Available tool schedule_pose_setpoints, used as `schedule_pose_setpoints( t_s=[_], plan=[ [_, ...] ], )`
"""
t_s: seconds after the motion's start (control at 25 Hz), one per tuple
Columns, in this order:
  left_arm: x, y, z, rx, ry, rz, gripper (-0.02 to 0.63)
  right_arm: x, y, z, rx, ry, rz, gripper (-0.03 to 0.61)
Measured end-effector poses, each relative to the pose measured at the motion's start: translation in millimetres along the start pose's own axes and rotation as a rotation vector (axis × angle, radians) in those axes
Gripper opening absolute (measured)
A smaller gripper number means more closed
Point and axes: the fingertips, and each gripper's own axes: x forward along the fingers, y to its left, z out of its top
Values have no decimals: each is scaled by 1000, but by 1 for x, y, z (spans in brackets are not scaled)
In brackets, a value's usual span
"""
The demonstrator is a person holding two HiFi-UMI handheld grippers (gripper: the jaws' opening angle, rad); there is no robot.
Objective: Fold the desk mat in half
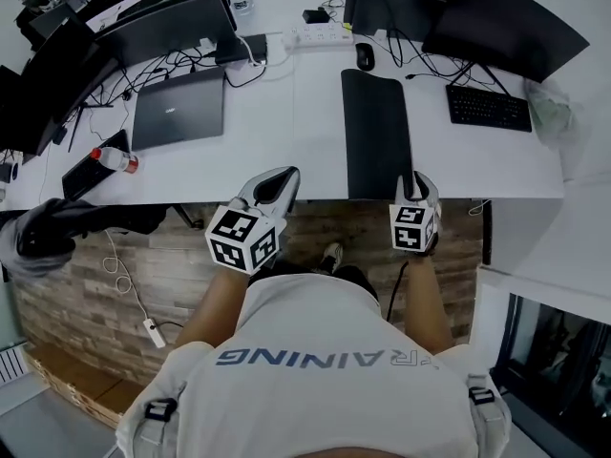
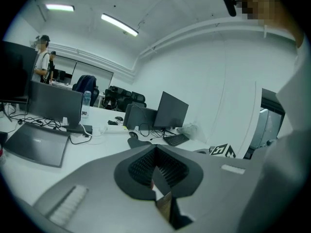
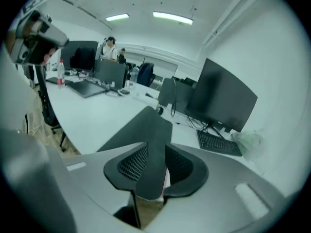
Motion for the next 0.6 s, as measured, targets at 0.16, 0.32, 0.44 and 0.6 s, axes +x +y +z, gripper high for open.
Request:
schedule_pose_setpoints(
  t_s=[0.16, 0.32, 0.44, 0.6],
  plan=[
    [-20, 14, 22, 24, -64, 19, 2, -32, 14, 76, 56, -188, 18, 44],
    [-42, 26, 48, 52, -134, 28, 2, -65, 37, 141, 91, -353, 97, 14],
    [-64, 38, 69, 75, -187, 45, 2, -93, 56, 180, 112, -487, 198, 14],
    [-96, 54, 92, 123, -257, 87, 2, -118, 69, 214, 164, -566, 283, 15]
  ],
)
